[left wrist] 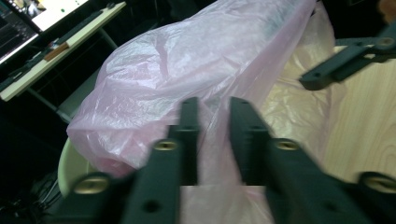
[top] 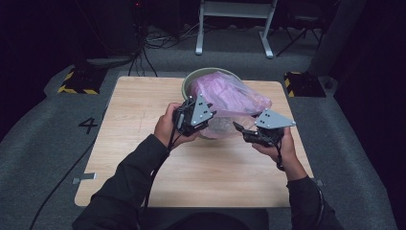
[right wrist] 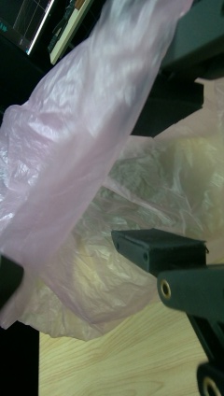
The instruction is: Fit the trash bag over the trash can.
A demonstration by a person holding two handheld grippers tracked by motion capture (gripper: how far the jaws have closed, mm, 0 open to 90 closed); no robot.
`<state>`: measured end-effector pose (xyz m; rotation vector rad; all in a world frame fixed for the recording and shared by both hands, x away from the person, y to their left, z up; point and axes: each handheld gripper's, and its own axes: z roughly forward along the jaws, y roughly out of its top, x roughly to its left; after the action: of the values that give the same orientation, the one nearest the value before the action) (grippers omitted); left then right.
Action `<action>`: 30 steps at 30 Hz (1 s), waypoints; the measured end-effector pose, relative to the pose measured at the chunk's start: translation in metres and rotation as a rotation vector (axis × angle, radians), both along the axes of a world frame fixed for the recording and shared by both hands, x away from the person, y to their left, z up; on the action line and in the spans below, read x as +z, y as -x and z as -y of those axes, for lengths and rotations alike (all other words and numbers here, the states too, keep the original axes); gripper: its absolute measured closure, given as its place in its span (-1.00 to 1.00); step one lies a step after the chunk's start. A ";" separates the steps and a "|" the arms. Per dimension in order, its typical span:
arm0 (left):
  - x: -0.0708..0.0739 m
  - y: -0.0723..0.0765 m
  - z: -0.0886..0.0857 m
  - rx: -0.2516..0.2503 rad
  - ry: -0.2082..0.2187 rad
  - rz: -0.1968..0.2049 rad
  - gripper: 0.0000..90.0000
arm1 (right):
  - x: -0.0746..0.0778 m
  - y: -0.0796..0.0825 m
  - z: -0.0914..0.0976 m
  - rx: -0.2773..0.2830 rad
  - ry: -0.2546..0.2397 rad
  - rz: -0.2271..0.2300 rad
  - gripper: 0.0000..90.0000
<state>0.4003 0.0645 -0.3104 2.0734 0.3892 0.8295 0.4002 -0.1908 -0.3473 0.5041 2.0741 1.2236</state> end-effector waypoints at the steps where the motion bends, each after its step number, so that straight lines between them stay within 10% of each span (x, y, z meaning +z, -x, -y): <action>1: -0.001 -0.001 0.000 0.001 0.004 0.000 0.87 | -0.001 0.000 0.000 -0.001 0.009 0.004 -0.11; 16: 0.004 -0.014 -0.022 0.013 0.129 -0.038 1.00 | -0.016 -0.014 0.008 -0.119 0.011 0.027 -0.27; 30: 0.005 -0.015 -0.027 0.010 0.151 -0.043 1.00 | -0.025 -0.016 0.005 -0.070 0.029 0.009 -0.43</action>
<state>0.4151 0.0914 -0.3058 1.9530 0.4714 0.7397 0.4159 -0.1961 -0.3726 0.5521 2.0464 1.1521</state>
